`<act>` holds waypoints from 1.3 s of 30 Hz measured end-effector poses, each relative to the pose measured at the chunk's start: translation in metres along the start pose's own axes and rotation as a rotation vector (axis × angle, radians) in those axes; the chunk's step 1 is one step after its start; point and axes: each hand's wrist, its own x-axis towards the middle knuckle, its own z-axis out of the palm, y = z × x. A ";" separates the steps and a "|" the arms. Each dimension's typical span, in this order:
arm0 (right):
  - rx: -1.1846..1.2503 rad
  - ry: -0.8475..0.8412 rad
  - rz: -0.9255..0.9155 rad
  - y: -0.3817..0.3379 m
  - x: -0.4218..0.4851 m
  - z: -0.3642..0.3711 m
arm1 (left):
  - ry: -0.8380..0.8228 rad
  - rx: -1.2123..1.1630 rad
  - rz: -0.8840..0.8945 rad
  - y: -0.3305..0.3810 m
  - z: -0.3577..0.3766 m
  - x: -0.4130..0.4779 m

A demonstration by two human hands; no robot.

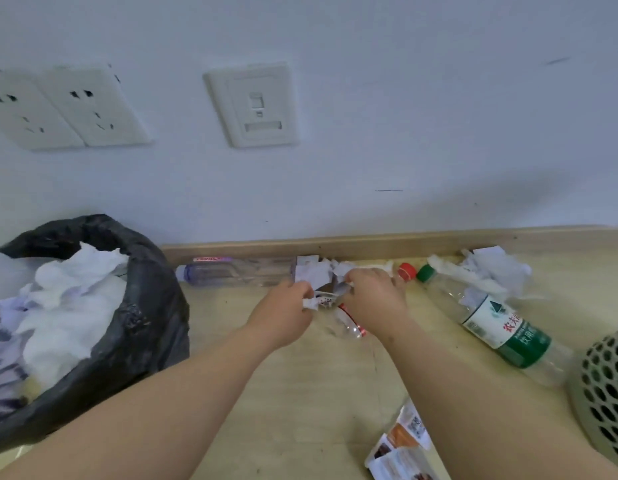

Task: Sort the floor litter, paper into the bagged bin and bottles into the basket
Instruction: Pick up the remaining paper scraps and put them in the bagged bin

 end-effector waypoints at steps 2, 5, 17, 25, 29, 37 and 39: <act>-0.068 -0.033 -0.037 0.000 0.005 0.008 | -0.024 0.051 0.001 0.001 0.007 0.005; -0.128 -0.058 -0.066 -0.004 0.003 0.024 | -0.024 0.070 0.016 0.000 0.013 0.010; -0.141 -0.080 -0.008 0.009 -0.008 0.017 | 0.025 0.165 0.176 0.000 0.011 0.055; -0.027 -0.021 0.053 0.015 -0.001 0.032 | -0.146 0.211 0.147 -0.010 0.035 0.082; 0.034 -0.023 0.035 -0.002 0.024 0.044 | -0.093 0.095 0.144 -0.034 0.053 0.073; -0.112 -0.041 0.010 -0.008 0.022 0.077 | -0.159 -0.119 -0.023 -0.061 0.052 0.051; -0.140 -0.030 -0.016 -0.004 0.015 0.079 | -0.162 -0.174 -0.045 -0.064 0.054 0.048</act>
